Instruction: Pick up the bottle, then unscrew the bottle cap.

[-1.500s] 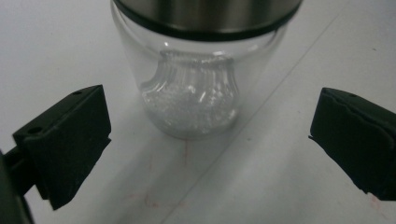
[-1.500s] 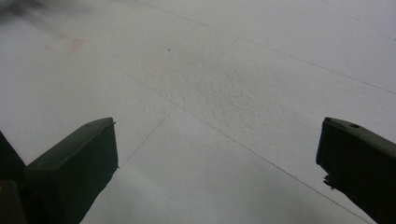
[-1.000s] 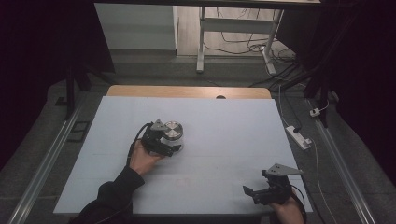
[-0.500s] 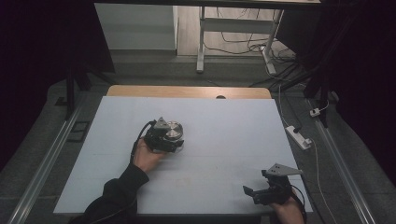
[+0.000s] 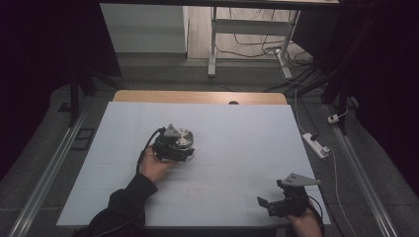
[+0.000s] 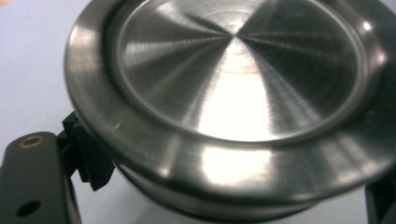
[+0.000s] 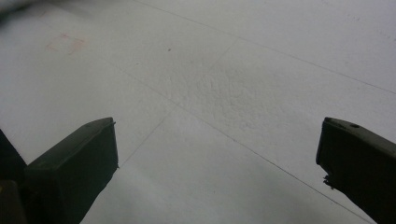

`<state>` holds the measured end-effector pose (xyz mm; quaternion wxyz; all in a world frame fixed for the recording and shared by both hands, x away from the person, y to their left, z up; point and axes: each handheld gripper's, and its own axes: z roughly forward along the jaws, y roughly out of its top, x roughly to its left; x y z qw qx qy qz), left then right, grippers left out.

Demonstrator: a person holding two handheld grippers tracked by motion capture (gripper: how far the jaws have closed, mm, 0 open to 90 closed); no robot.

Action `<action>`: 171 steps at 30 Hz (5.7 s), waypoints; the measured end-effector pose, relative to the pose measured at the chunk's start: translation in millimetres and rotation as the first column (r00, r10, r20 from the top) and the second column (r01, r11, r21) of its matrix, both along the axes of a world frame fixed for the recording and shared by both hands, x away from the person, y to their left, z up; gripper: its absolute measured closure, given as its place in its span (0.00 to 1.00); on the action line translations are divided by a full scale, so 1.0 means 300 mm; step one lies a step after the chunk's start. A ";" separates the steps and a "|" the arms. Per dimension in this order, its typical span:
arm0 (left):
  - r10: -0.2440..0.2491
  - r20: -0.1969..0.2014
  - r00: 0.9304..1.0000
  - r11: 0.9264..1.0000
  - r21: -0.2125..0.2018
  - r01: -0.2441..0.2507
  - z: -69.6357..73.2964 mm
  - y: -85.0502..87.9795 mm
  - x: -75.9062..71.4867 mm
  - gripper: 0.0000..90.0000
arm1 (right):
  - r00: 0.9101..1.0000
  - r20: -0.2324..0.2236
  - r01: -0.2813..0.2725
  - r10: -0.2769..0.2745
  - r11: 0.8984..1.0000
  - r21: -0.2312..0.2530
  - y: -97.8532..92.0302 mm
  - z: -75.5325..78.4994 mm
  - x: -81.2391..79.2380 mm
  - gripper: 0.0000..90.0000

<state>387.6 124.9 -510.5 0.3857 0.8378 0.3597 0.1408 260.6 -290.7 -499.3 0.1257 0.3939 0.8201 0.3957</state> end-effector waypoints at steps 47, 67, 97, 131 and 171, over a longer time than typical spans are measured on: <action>-0.257 -0.013 0.966 0.966 -0.017 0.257 0.143 -0.109 -0.193 0.17 | 1.000 0.008 -0.010 0.010 1.000 -0.009 0.003 0.001 -0.004 0.00; -0.268 -0.016 0.963 0.963 -0.020 0.267 0.146 -0.116 -0.203 0.17 | 1.000 0.013 -0.018 0.018 1.000 -0.006 0.004 0.003 -0.006 0.00; -0.287 -0.004 0.958 0.958 -0.016 0.287 0.146 -0.129 -0.207 0.17 | 0.987 0.079 -0.146 0.139 0.985 0.094 0.127 0.085 0.005 0.00; -0.314 0.017 0.949 0.949 -0.034 0.314 0.155 -0.152 -0.230 0.17 | 0.964 0.115 -0.246 0.238 0.967 0.065 0.373 0.203 0.119 0.00; -0.357 -0.012 0.934 0.933 -0.055 0.355 0.151 -0.148 -0.220 0.17 | 0.914 0.122 -0.399 0.387 0.912 0.099 0.616 0.252 0.218 0.21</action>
